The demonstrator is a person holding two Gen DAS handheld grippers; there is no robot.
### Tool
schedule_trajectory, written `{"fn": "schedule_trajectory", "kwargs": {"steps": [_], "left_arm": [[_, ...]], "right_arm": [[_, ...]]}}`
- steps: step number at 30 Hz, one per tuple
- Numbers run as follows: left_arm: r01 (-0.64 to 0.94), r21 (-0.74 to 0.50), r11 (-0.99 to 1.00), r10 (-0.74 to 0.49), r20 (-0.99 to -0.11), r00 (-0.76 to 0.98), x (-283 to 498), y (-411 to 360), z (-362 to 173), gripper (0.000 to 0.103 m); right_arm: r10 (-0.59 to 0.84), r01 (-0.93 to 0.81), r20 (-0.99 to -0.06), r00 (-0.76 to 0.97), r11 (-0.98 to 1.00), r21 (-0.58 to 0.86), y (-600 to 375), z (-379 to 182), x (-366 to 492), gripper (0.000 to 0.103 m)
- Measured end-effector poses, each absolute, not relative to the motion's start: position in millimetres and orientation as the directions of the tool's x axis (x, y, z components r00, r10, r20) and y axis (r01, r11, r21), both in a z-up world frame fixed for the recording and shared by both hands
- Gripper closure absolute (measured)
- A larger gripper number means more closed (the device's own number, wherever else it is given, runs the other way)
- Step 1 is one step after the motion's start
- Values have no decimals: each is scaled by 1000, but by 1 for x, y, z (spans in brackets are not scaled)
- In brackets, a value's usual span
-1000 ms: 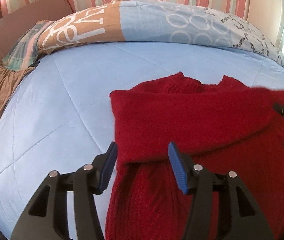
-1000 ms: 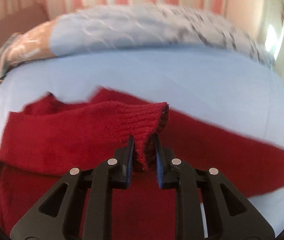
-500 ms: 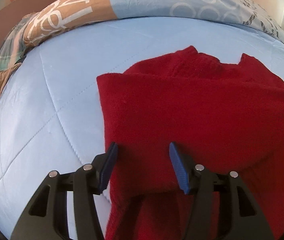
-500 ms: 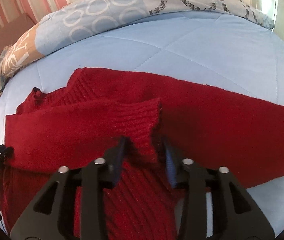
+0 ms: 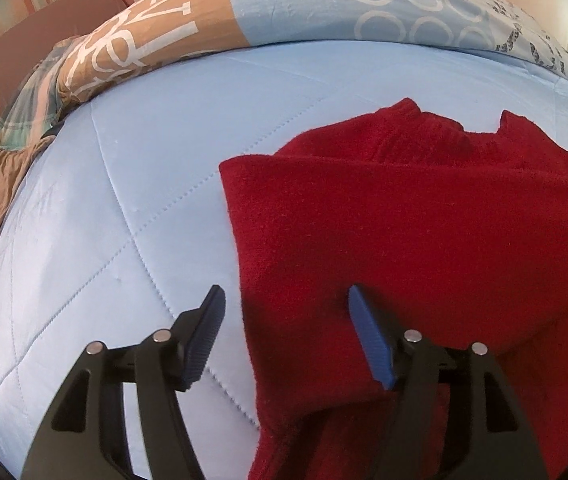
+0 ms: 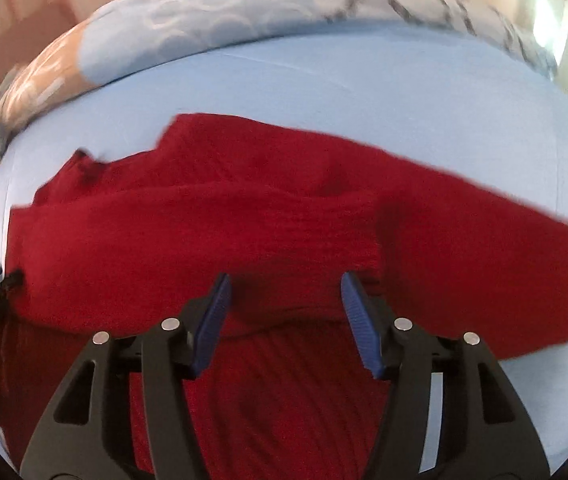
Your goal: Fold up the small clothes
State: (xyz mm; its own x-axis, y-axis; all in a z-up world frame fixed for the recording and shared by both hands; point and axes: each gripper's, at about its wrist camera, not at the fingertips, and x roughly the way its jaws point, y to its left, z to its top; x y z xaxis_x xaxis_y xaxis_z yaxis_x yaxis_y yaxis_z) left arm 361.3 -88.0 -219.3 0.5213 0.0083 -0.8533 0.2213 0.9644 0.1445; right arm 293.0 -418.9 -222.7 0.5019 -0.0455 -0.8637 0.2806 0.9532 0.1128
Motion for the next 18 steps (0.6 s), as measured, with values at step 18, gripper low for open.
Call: {"fn": "schedule_trajectory", "kwargs": {"steps": [18], "left_arm": [[401,-90,912,-292,-828,479,312,-168,-167,39]], "right_arm": [[-128,533,-761,637,786,314,-575,-179,140,36]]}}
